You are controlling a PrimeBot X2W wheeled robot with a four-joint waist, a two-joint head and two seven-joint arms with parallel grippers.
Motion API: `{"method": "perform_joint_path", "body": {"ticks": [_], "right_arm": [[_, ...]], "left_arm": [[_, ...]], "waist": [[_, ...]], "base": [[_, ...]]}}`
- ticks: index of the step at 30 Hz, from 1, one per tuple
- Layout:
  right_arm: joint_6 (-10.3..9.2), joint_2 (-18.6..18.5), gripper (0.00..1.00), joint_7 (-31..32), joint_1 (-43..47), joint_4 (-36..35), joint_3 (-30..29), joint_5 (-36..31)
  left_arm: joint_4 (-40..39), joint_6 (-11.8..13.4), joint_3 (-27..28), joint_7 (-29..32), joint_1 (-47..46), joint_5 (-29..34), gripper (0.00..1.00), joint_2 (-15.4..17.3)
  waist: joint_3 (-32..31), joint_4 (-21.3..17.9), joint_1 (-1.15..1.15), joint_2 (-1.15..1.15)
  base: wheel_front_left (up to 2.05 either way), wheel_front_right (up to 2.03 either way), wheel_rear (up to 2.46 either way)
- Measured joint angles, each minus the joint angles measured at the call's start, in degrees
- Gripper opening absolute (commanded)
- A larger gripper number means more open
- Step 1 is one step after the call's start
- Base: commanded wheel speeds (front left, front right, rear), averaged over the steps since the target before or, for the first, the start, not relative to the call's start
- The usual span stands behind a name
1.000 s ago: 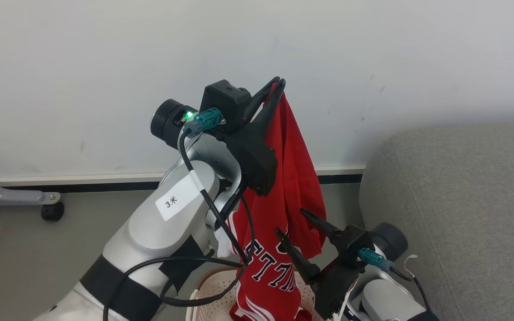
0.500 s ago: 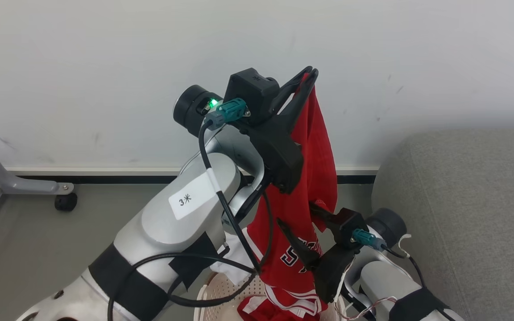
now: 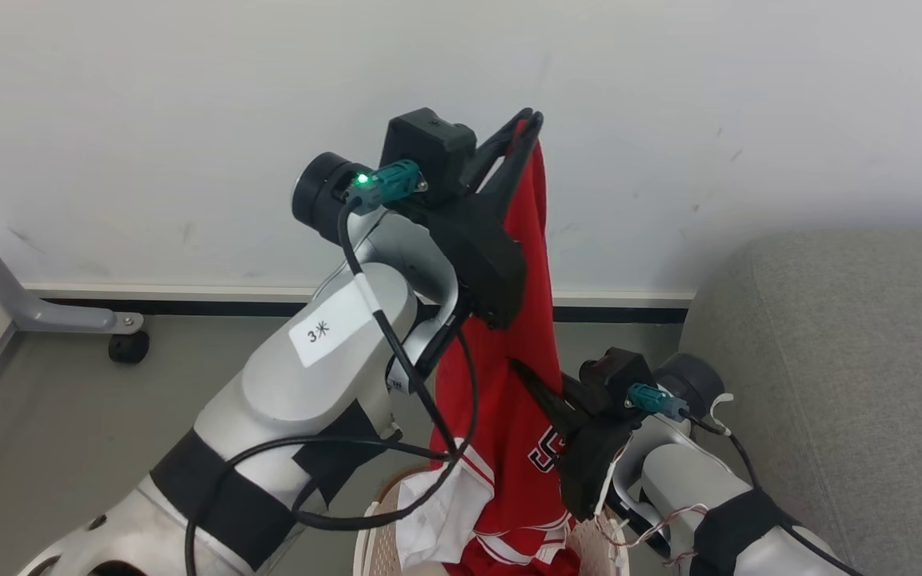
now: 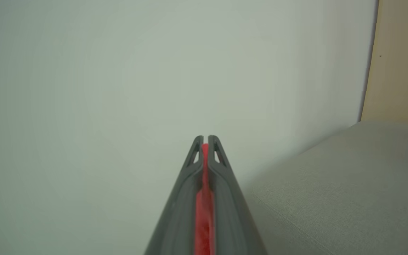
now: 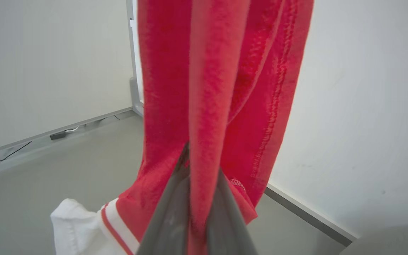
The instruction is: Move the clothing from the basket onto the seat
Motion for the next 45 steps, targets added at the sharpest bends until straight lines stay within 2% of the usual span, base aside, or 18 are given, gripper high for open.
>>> {"method": "perform_joint_path", "body": {"ticks": [5,7,8,9,13,23,34,45], "right_arm": [[0.01,0.02,0.0,0.01,-1.61,0.07,-1.26,1.31],[0.0,0.02,0.0,0.01,-2.36,0.38,-2.27,1.81],[0.01,0.01,0.0,0.01,-2.6,0.65,-2.8,1.81],[0.01,0.0,0.0,0.01,-2.8,0.73,-3.26,1.81],[0.01,-0.45,0.0,0.01,-3.85,0.37,-5.04,2.27],[0.01,-4.66,0.0,0.01,-4.5,-1.88,-7.5,2.24],[0.01,-7.47,0.0,0.01,-3.47,-5.64,-7.43,0.57],[-0.41,-10.29,0.0,0.01,-1.52,-10.88,-7.66,-0.9]], "left_arm": [[1.58,0.44,1.71,-0.8,0.77,-0.58,0.02,0.73],[2.32,0.68,1.96,-1.02,1.48,-0.71,0.39,1.22],[2.63,0.69,2.05,-1.36,2.19,-0.85,0.87,1.53],[2.77,0.71,2.22,-1.51,3.09,-0.96,1.0,2.04],[3.87,0.78,3.07,-2.79,6.09,-1.21,1.0,3.96],[5.58,1.21,3.82,-7.57,12.21,-1.43,1.0,5.47],[1.96,1.2,3.3,-10.22,22.9,-1.18,1.0,6.78],[-2.91,1.19,2.96,-10.56,27.33,0.19,1.0,7.05]], "waist": [[0.29,-1.01,0.0,0.0],[0.43,-1.55,0.0,0.0],[0.47,-1.85,0.0,0.0],[0.52,-2.17,0.0,0.0],[0.64,-3.61,0.0,0.0],[0.81,-7.49,0.0,0.0],[1.0,-12.65,0.0,0.0],[1.48,-19.96,0.0,0.0]], "base": [[0.0,0.0,0.0],[0.0,0.0,0.0],[0.0,0.0,0.0],[0.0,0.0,0.0],[0.0,0.0,0.0],[0.0,0.0,0.0],[0.0,0.0,0.0],[0.0,0.0,0.0]]}}
